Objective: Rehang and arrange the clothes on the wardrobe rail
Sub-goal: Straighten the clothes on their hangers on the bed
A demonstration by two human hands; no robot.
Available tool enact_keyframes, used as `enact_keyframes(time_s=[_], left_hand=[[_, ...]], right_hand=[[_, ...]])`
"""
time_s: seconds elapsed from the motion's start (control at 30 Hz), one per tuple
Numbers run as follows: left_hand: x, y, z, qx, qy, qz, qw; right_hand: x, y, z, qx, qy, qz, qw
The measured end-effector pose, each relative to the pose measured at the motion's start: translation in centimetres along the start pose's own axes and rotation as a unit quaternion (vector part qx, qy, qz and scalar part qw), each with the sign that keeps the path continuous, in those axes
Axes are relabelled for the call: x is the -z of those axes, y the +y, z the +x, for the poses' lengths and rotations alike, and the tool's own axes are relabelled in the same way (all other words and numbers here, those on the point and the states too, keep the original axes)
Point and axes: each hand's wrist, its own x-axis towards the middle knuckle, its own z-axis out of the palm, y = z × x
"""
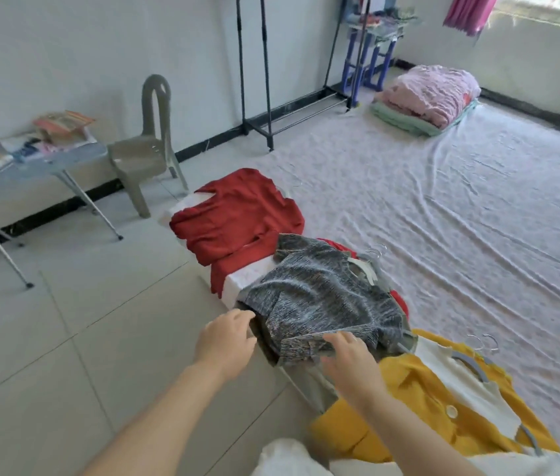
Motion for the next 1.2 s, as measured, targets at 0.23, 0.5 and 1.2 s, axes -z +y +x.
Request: enact_keyframes(time_s=[0.23, 0.5, 1.2], left_hand=[[3.2, -5.7, 4.8, 0.033, 0.014, -0.009, 0.999], [7.9, -9.7, 16.9, 0.024, -0.004, 0.011, 1.000], [14.7, -15.2, 47.4, -0.173, -0.059, 0.044, 0.982]], right_hand=[[-0.2, -5.8, 8.2, 0.041, -0.018, -0.014, 0.999], [1.2, -10.0, 21.0, 0.031, -0.009, 0.022, 0.999], [5.3, -13.2, 45.8, -0.161, 0.049, 0.080, 0.983]])
